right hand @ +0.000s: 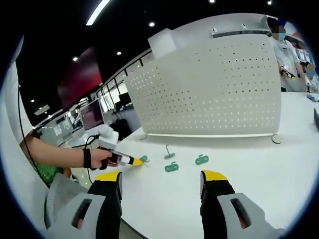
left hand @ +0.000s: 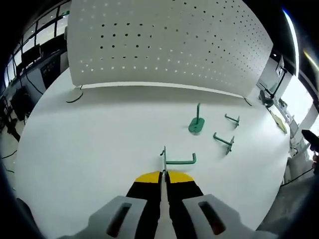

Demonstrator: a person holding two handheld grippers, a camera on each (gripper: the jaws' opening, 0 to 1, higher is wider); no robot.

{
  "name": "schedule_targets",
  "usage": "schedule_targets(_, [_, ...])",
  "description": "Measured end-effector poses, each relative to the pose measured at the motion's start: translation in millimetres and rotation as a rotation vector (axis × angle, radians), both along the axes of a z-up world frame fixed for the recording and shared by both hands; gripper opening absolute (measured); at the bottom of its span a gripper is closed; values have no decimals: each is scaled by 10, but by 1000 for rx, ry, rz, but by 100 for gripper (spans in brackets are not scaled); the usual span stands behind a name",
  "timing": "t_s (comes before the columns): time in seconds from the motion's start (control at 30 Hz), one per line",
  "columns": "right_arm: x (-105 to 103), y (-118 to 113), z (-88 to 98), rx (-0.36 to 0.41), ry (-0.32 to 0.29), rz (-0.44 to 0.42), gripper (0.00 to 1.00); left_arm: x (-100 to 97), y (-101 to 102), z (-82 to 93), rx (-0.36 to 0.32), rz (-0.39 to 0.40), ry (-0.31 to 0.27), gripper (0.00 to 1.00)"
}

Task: Insert the hook assembly into the mounting plate slot until the hook locks in place.

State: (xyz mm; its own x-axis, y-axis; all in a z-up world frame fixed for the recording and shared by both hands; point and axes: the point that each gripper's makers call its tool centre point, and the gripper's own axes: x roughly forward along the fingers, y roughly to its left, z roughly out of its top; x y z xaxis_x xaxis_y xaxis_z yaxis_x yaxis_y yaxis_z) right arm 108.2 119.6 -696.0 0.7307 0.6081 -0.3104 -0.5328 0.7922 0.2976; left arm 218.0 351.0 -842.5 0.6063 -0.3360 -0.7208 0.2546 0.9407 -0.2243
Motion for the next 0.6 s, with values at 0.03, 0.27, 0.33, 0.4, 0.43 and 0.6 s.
schedule_targets(0.03, [-2, 4, 3, -1, -1, 2, 64, -11, -3, 8, -3, 0, -1, 4])
schedule_targets(0.27, [-24, 42, 28, -1, -7, 11, 64, -102, -77, 66, -52, -11, -20, 3])
schedule_targets(0.33, [-32, 57, 34, 3, -11, 14, 64, -109, -97, 86, -68, -14, -30, 3])
schedule_targets(0.4, [-48, 75, 31, 0, -9, 21, 63, -119, -129, 119, -89, -19, -42, 3])
schedule_targets(0.43, [-52, 81, 34, -1, -12, 24, 63, -123, -158, 141, -99, -30, -50, 3])
schedule_targets(0.6, [-71, 108, 61, 6, -16, 34, 63, -219, -295, 325, -149, -55, -94, 3])
